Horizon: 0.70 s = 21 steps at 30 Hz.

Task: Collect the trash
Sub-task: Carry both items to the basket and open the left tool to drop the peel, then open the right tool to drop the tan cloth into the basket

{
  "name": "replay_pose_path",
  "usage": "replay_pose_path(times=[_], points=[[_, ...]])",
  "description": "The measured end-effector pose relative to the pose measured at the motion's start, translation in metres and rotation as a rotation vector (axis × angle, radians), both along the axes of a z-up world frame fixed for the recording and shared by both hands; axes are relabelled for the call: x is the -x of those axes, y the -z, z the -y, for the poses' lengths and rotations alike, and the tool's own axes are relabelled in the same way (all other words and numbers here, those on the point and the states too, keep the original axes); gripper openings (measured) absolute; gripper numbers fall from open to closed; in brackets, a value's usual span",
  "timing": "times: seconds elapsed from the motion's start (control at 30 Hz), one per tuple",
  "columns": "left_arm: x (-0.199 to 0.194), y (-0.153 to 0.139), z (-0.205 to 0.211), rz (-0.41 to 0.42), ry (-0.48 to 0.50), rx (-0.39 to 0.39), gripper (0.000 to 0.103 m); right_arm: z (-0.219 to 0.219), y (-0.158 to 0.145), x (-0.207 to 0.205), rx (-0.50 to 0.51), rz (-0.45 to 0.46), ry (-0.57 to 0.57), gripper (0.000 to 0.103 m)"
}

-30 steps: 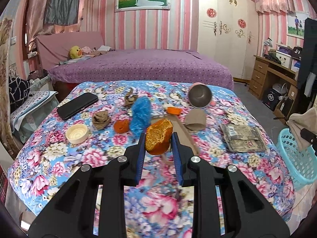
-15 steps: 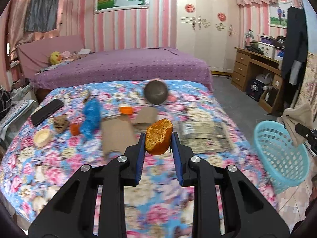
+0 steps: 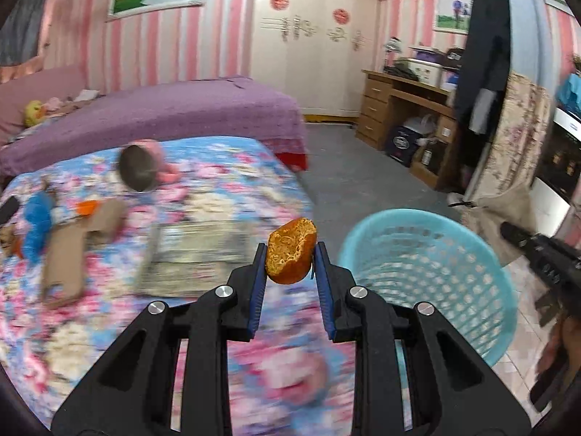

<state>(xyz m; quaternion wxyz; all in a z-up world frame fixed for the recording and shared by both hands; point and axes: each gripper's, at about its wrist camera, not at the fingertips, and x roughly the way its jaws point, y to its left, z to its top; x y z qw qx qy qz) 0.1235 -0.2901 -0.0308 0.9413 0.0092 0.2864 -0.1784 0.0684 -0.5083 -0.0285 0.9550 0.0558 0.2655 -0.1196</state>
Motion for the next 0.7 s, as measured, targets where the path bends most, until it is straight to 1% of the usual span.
replay_pose_path(times=[0.13,0.23,0.3,0.33,0.37,0.4,0.43,0.47,0.5,0.57,0.63,0.7], points=[[-0.003,0.009,0.043,-0.025,0.063,-0.001,0.025,0.012,0.002,0.001,-0.007,0.001,0.028,0.01],[-0.006,0.016,0.065,-0.041,0.099,-0.01,0.025,0.022,0.001,0.005,-0.025,0.012,0.052,0.01],[-0.01,0.018,0.073,-0.043,0.107,-0.015,0.028,0.029,0.003,0.006,-0.037,0.016,0.062,0.01],[-0.011,0.019,0.076,-0.05,0.115,-0.014,0.036,0.031,0.003,0.006,-0.041,0.017,0.065,0.01],[-0.012,0.019,0.076,-0.058,0.121,-0.013,0.048,0.032,0.004,0.006,-0.043,0.017,0.067,0.01],[-0.013,0.019,0.075,-0.058,0.118,-0.01,0.055,0.032,0.004,0.006,-0.045,0.018,0.068,0.01],[-0.013,0.018,0.073,-0.052,0.111,-0.013,0.069,0.032,0.004,0.006,-0.046,0.019,0.069,0.01],[-0.012,0.017,0.071,-0.04,0.098,-0.02,0.077,0.033,0.004,0.006,-0.048,0.02,0.069,0.01],[-0.013,0.015,0.067,-0.022,0.081,-0.031,0.08,0.032,0.004,0.006,-0.048,0.02,0.069,0.01],[-0.013,0.01,0.056,0.019,0.042,-0.059,0.087,0.032,0.004,0.005,-0.048,0.021,0.068,0.01],[-0.014,0.004,0.042,0.044,0.007,-0.066,0.093,0.029,0.004,0.005,-0.044,0.024,0.064,0.01],[-0.013,-0.001,0.027,0.053,-0.012,-0.059,0.094,0.023,0.003,0.002,-0.04,0.027,0.055,0.01]])
